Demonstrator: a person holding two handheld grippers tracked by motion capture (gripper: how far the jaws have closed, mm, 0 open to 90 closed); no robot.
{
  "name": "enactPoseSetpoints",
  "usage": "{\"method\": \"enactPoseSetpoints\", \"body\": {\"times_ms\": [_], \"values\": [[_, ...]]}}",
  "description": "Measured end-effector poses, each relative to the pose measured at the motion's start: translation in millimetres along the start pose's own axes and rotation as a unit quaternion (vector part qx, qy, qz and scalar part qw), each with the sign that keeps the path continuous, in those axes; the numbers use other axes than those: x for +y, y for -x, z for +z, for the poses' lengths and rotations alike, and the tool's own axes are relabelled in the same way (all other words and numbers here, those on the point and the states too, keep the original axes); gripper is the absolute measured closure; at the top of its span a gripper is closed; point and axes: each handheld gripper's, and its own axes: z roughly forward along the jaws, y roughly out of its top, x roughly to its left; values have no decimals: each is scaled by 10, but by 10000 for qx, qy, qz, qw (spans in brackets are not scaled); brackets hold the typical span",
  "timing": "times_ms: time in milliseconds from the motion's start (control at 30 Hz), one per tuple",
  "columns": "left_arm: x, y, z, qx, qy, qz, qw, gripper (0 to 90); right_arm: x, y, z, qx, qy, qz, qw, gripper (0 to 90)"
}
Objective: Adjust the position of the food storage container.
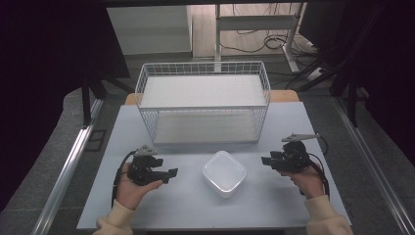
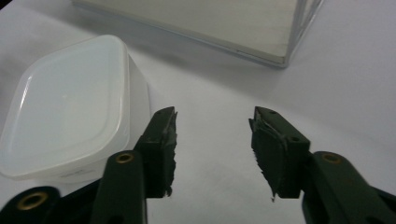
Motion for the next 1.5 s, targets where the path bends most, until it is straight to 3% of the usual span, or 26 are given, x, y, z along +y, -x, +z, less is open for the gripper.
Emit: {"method": "enactPoseSetpoints", "body": {"times_ms": [67, 100, 133, 167, 200, 233, 333, 367, 567, 767, 1267, 1500], "values": [[3, 0, 0, 4, 3, -4, 10000, 286, 22, -9, 55, 42, -62, -48, 10000, 568], [6, 6, 9, 17, -6, -20, 10000, 286, 44, -19, 108, 112, -128, -74, 9998, 633], [6, 6, 9, 17, -6, -20, 10000, 286, 44, -19, 108, 112, -128, -74, 9998, 633], [5, 12, 15, 21, -23, -11, 10000, 285, 69, -32, 160, 208, -178, -91, 9996, 698], [5, 14, 17, 20, -36, 8, 10000, 285, 69, -32, 160, 208, -178, -91, 9996, 698], [3, 15, 16, 21, -38, 8, 10000, 285, 99, -45, 201, 268, -210, -122, 9993, 779], [3, 13, 13, 18, -34, -2, 10000, 285, 126, -62, 241, 338, -227, -167, 9990, 842], [2, 10, 8, 18, -28, -2, 10000, 285, 140, -89, 284, 343, -300, -290, 9985, 882], [-4, -5, -19, 80, -5, 7, 10000, 286, 96, -178, 411, 327, -505, -591, 9964, 896], [-8, -23, -33, 109, 9, -7, 9999, 286, 71, -265, 446, 414, -523, -781, 9947, 895], [-15, -42, -79, 155, 79, -35, 9998, 288, 73, -435, 452, 435, -429, -968, 9934, 896], [-14, -42, -88, 147, 101, -39, 9998, 288, 37, -548, 420, 596, -504, -1019, 9917, 898]]}}
